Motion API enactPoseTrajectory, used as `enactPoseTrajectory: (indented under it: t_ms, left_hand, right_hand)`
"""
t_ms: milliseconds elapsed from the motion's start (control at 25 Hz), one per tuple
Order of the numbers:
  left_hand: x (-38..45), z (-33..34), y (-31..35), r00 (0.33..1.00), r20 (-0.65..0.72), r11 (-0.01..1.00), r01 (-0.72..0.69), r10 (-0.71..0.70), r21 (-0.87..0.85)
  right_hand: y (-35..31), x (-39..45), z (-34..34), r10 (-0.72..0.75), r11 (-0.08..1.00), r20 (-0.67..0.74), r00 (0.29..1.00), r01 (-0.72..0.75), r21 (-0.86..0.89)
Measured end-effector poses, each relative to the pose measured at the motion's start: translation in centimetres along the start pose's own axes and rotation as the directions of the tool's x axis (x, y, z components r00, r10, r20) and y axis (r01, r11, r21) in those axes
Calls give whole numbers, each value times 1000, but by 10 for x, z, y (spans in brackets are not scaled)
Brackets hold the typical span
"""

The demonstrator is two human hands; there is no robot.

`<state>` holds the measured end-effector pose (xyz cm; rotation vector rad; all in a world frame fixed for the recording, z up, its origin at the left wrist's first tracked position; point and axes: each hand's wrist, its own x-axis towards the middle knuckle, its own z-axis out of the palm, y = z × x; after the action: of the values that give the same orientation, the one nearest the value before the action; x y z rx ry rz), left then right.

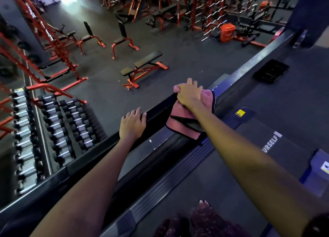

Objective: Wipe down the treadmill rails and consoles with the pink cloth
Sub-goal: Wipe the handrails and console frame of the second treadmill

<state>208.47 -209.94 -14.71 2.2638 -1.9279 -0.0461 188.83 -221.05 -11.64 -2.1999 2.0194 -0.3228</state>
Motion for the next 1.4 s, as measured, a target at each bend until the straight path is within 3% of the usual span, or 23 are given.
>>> enactPoseTrajectory:
  t_ms: [120,200,280,320,400,480,600,680,840,1000,1120,1240,1400]
  left_hand:
    - [1,-1,0,1000,11,1000,-11,11,-4]
    - [0,-2,2,1000,3,1000,-23,23,-5]
    - [1,-4,2,1000,9,1000,-18,18,-14]
    - [0,-4,2,1000,16,1000,-14,14,-15]
    - [-2,-4,3,1000,18,1000,-14,14,-9]
    - [-2,-5,3,1000,7,1000,-13,13,-9]
    - [-1,-6,3,1000,18,1000,-9,9,-14]
    - [-2,-6,3,1000,22,1000,-12,13,-19]
    - [-2,-4,2,999,33,999,-5,6,-36]
    - [-3,-5,1,999,33,999,-4,6,-52]
    - [-2,-5,1,1000,27,999,-10,11,-48]
    - [-2,-5,1,999,32,999,-17,18,-38]
    - [-3,-4,1,999,32,999,-14,15,-40]
  right_hand:
    - [-1,-18,14,-160,986,-25,987,159,-42]
    - [21,-27,24,-332,937,-37,943,334,100]
    - [43,-20,28,-367,909,-41,929,368,195]
    - [47,-15,30,-292,927,-54,955,297,228]
    - [38,-13,30,-7,952,-71,997,28,306]
    - [8,-23,26,152,963,-94,984,-126,239]
    - [-12,-40,30,-112,993,-90,990,115,28]
    - [0,-35,25,-170,985,-69,983,172,23]
    - [9,-9,15,34,992,-34,999,-29,119]
    - [21,13,10,148,963,7,989,-146,225]
    - [37,12,19,280,819,35,959,-258,512]
    - [23,-20,44,394,684,-28,919,-272,677]
    - [-30,-68,73,370,669,-171,913,-135,731]
